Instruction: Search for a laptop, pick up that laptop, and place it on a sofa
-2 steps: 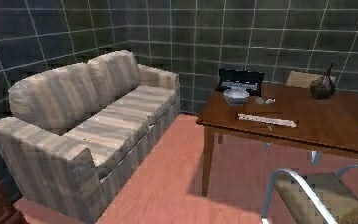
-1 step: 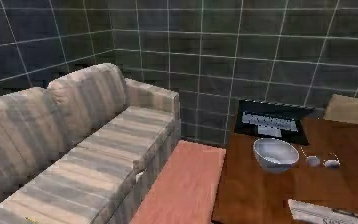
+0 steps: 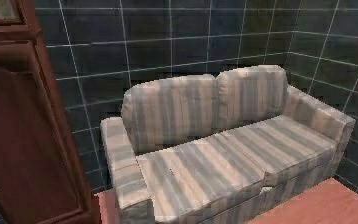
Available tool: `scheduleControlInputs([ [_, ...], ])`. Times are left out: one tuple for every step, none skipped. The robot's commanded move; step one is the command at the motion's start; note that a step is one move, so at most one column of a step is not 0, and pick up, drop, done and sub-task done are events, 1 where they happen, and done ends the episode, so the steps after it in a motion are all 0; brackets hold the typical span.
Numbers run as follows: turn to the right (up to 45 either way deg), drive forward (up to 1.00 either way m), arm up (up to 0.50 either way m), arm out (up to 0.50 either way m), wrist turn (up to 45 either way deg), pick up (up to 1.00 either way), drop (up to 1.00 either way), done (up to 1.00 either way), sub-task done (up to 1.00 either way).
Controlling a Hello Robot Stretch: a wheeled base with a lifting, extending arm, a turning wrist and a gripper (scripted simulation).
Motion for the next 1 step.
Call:
scheduleControlInputs([
  [-15.0, 0.00, 0.00, 0.00, 0.0, 0.00, 0.00, 0.00, 0.00],
])
